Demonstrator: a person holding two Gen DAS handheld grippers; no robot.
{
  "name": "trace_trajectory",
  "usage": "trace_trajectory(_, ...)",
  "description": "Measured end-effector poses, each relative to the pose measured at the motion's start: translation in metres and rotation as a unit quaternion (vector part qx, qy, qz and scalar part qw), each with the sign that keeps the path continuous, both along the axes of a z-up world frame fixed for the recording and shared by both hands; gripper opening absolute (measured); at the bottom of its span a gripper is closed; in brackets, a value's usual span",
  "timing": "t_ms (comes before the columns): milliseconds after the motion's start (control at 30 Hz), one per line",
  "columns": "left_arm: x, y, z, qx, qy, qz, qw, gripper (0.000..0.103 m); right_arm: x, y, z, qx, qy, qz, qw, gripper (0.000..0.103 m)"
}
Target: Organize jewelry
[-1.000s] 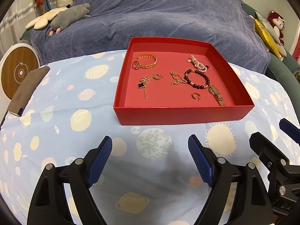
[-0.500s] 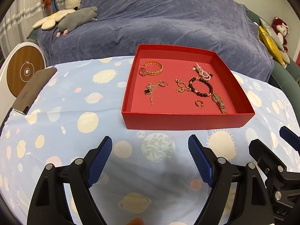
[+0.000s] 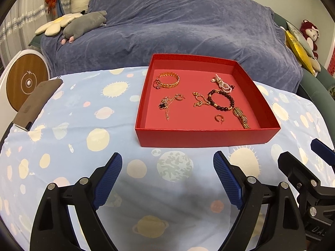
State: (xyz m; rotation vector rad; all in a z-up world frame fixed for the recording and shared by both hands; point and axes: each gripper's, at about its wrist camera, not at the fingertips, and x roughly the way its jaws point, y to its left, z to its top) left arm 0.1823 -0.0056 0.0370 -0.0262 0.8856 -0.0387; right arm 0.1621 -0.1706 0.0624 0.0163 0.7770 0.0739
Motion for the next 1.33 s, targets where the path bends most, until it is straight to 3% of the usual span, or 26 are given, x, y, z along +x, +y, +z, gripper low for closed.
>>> trace_trajectory(1333,-0.0058,0.0055,0.0082,0.013,-0.030,0.012,0.9994,0.090,-0.0056,0.0089,0.0019,-0.005,-0.016,0.003,1.000,0.098)
